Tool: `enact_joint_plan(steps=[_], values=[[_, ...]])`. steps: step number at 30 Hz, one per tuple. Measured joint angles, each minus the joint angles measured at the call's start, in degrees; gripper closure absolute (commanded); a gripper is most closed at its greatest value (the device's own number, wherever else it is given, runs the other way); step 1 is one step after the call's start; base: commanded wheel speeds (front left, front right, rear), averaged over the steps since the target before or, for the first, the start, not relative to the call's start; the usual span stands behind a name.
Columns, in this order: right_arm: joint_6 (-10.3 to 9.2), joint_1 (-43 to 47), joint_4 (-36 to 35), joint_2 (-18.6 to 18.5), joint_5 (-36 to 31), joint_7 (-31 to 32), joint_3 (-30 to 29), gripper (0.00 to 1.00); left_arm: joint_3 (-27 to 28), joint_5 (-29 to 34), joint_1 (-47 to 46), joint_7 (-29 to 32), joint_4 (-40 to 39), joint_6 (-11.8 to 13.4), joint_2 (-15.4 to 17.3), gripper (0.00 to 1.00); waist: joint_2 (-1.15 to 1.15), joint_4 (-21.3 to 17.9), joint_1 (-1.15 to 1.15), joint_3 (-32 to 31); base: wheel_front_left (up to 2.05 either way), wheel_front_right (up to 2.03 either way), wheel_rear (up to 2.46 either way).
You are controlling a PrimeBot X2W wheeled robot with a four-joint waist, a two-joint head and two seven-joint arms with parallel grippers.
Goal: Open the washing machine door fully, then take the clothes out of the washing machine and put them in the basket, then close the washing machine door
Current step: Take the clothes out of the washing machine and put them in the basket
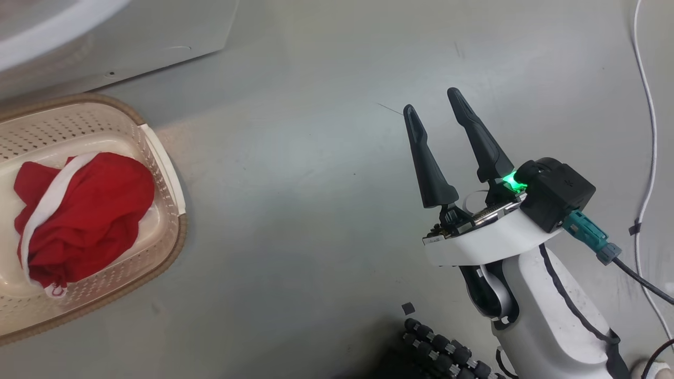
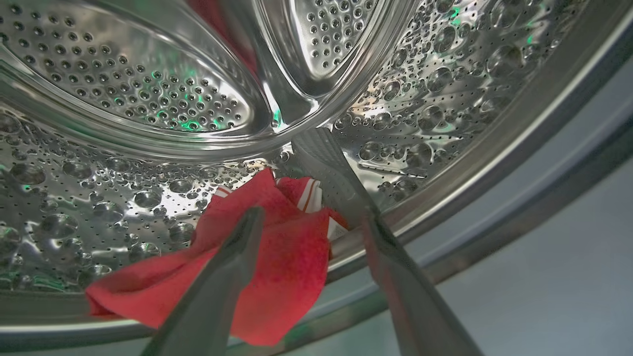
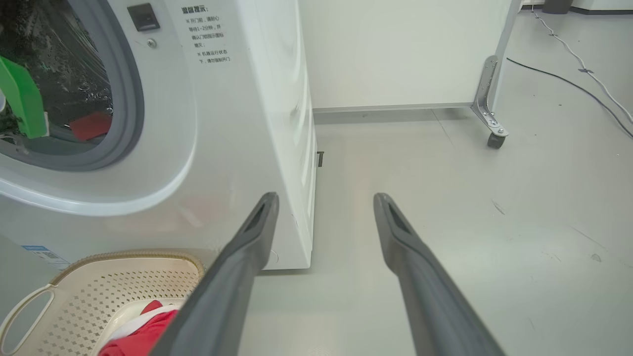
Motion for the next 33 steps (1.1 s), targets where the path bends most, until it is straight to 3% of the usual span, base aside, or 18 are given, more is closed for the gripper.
enact_joint_plan(steps=[14,21,22,23,24,33], values=[[-0.81,-0.96,-0.05,0.03,0.07,0.0,0.62,0.0,-0.42,2.83,-6.36,8.13,6.09,-0.93,5.02,0.0,0.0,-1.25,0.0,2.06,0.0,0.0,0.0],[-1.14,-1.09,-0.04,0.03,0.07,0.0,1.04,0.0,-0.37,2.61,-8.68,14.67,8.38,-0.93,4.69,0.0,0.0,-0.85,0.0,2.13,0.0,0.0,0.0],[-1.14,-1.18,-0.04,0.03,0.07,0.0,1.05,0.0,-0.51,2.61,-8.96,14.91,8.43,-0.93,4.58,0.3,0.0,-0.8,0.0,2.12,0.0,0.0,0.0],[-1.14,-1.29,-0.04,0.03,0.07,0.0,1.08,0.0,-0.69,2.63,-9.25,15.22,8.44,-0.93,4.49,0.69,0.0,-0.76,0.0,2.1,0.0,0.0,0.0],[-1.14,-1.36,-0.03,0.03,0.07,0.0,1.09,0.0,-0.96,2.66,-9.54,15.22,8.42,-0.93,4.46,1.0,0.0,-0.72,0.0,2.1,0.0,0.0,0.0],[-1.6,-2.11,0.3,0.03,-0.05,0.0,1.22,0.0,-1.25,2.49,-11.09,14.33,8.16,-0.92,2.81,1.0,0.0,-0.3,-0.01,1.83,0.0,0.0,0.0]])
